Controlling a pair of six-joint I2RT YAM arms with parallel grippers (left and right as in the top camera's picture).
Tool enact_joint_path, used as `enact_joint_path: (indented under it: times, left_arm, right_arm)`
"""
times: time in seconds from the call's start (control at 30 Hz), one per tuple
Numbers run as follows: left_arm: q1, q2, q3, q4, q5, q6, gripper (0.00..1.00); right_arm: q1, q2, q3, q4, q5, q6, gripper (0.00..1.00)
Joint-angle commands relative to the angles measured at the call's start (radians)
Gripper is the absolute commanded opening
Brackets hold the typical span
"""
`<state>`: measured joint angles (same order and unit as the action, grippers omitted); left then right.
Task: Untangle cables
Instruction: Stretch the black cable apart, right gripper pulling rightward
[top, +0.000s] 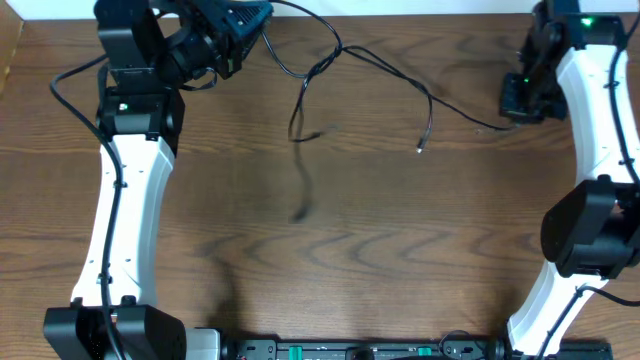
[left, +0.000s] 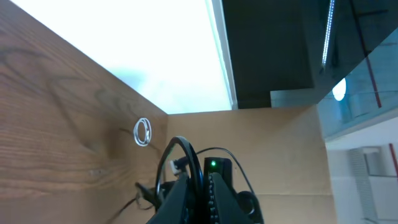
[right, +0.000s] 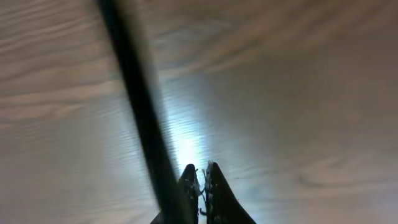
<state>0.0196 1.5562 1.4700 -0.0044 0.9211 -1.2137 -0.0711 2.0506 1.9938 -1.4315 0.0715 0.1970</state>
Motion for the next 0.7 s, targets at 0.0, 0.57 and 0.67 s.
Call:
enact_joint_path:
  times: [0.0,0.57,0.67]
  left_arm:
    - [0.008,-0.002,0.004,-0.007,-0.021,0.102,0.07]
    - [-0.072,-0.001,-0.005,-0.617,-0.399,0.583,0.07]
    - [-0.074,-0.001,-0.006,-0.722,-0.603,0.582,0.07]
  right_arm:
    - [-0.048,-0.003,-0.001,-0.018,0.192,0.076,0.01]
    - [-0.090,-0.003,-0.013,0.005,-0.154,-0.142,0.01]
    - [-0.098,-0.003,-0.043,0.039,-0.011,0.001,0.01]
